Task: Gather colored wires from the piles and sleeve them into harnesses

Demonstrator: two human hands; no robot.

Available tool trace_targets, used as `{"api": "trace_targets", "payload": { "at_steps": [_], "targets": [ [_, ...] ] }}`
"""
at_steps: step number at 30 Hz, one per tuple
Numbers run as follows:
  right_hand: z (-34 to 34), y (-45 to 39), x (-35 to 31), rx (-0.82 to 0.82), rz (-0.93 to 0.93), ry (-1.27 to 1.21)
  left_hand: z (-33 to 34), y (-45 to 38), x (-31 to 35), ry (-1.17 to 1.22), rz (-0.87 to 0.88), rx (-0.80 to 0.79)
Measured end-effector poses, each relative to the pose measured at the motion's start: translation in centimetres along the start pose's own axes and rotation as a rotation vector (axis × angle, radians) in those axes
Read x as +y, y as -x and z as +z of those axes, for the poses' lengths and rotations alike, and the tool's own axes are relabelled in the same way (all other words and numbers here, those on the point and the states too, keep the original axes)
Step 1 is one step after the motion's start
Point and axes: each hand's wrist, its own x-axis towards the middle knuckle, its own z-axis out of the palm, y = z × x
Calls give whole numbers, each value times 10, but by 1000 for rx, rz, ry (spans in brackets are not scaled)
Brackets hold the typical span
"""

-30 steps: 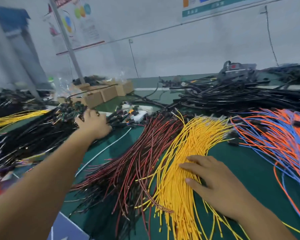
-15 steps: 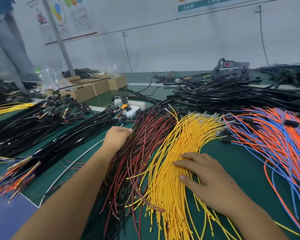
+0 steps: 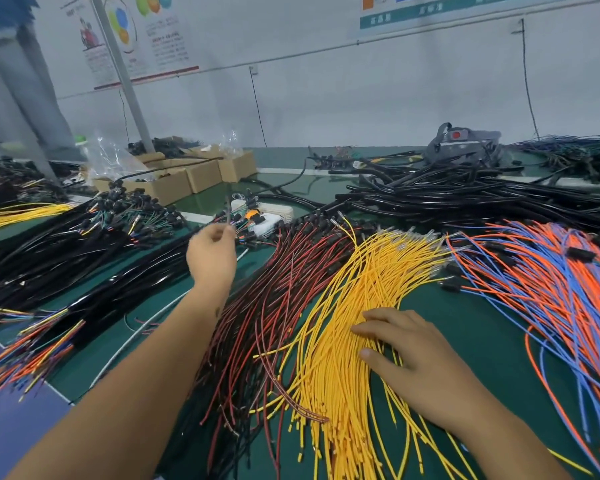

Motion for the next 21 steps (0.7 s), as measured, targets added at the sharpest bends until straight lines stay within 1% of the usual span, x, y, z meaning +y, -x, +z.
{"api": "trace_targets", "payload": {
  "at_steps": [1,2,3,5,7,8,9,10,11,12,13,15,16,17,19,20,21],
  "targets": [
    [0,0,-1,0,0,-7,-2,3,3,-38,73,30],
    [-1,0,-2,4,-2,-18,-2,7,7,-52,132,16],
    [-2,0,-2,14,-5,-34,0,13,13,-47,162,-41],
    [-3,0,-4,62,4,-80,10,27,27,-100,185,-237],
    [-5,1,-4,176,44,-72,24,51,48,-197,209,-458],
    [-6,2,-3,265,68,-28,32,66,59,-146,176,-569],
    [-8,2,-2,358,97,30,40,81,70,2,81,-688],
    [-11,3,0,437,133,82,48,97,80,210,-44,-801],
    [-14,4,2,484,178,117,56,111,88,402,-147,-893],
    [-17,5,4,494,234,130,64,124,95,538,-202,-959],
    [-20,6,5,468,293,134,73,135,99,610,-227,-1000],
    [-23,6,5,348,387,196,90,154,99,632,-251,-1023],
    [-24,6,4,290,406,253,97,161,95,600,-259,-996],
    [-24,5,3,252,411,298,105,166,89,519,-230,-942],
    [-25,3,4,229,400,320,114,171,73,280,-100,-796],
    [-25,3,4,231,398,308,116,171,66,249,-83,-742],
    [-25,2,5,237,403,297,117,169,61,299,-119,-709]
  ]
}}
